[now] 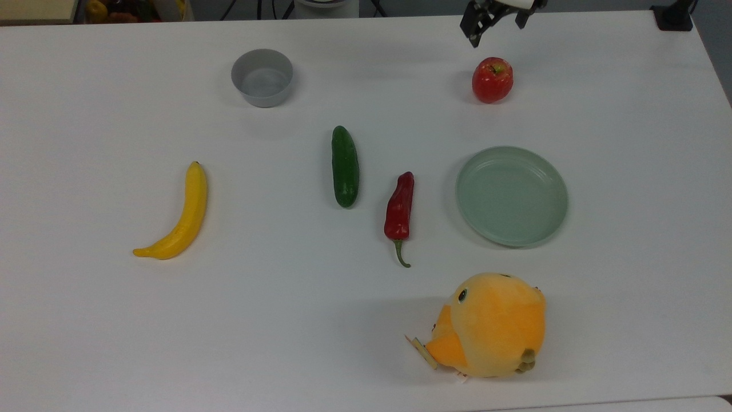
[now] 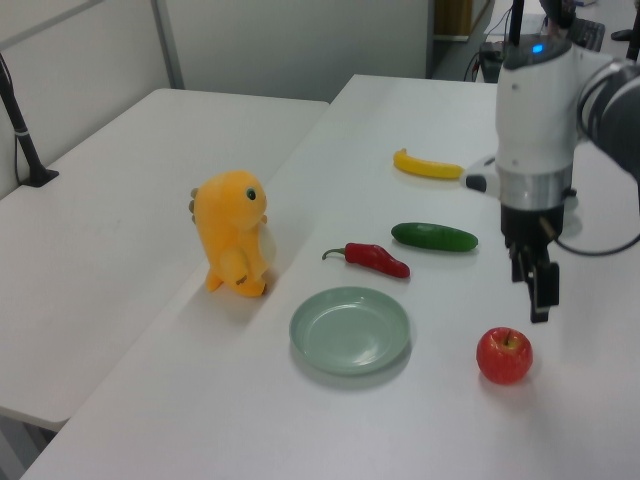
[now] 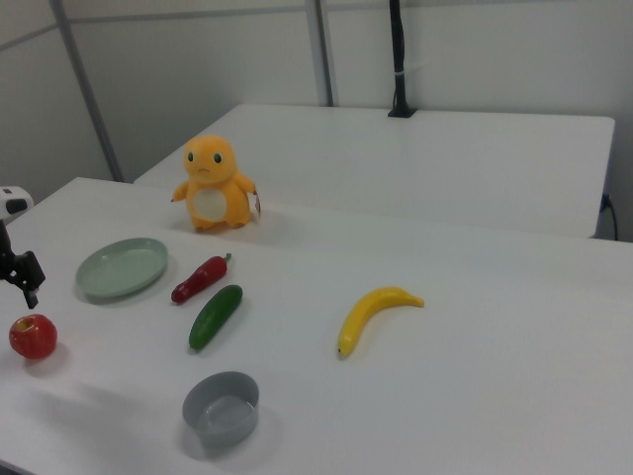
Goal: Put the red apple in the bowl
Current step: 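Move the open gripper over the red apple and lower onto it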
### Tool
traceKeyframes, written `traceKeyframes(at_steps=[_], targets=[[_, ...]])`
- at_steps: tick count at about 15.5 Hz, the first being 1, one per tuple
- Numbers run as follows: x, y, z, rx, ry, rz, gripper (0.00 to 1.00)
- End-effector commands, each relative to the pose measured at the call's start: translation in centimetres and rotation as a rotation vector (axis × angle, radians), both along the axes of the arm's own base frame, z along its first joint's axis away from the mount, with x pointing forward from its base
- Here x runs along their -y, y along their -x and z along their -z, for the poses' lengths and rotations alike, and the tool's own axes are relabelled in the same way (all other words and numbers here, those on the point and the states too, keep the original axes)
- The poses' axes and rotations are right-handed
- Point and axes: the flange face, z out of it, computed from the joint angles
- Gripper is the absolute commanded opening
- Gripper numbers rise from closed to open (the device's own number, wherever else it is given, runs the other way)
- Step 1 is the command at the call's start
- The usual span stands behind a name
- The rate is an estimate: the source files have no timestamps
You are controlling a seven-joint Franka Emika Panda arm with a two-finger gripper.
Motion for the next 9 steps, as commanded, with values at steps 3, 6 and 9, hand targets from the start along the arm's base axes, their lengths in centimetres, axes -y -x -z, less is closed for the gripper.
traceKeyframes(at_steps=[3, 6, 9], targets=[[-0.2, 0.1, 3.5, 0.052, -0.036, 0.058, 1.0], [-0.4, -0.4, 4.9, 0.062, -0.033, 0.069, 1.0], [-0.4, -0.7, 6.4, 0.075, -0.003, 0.078, 1.0]])
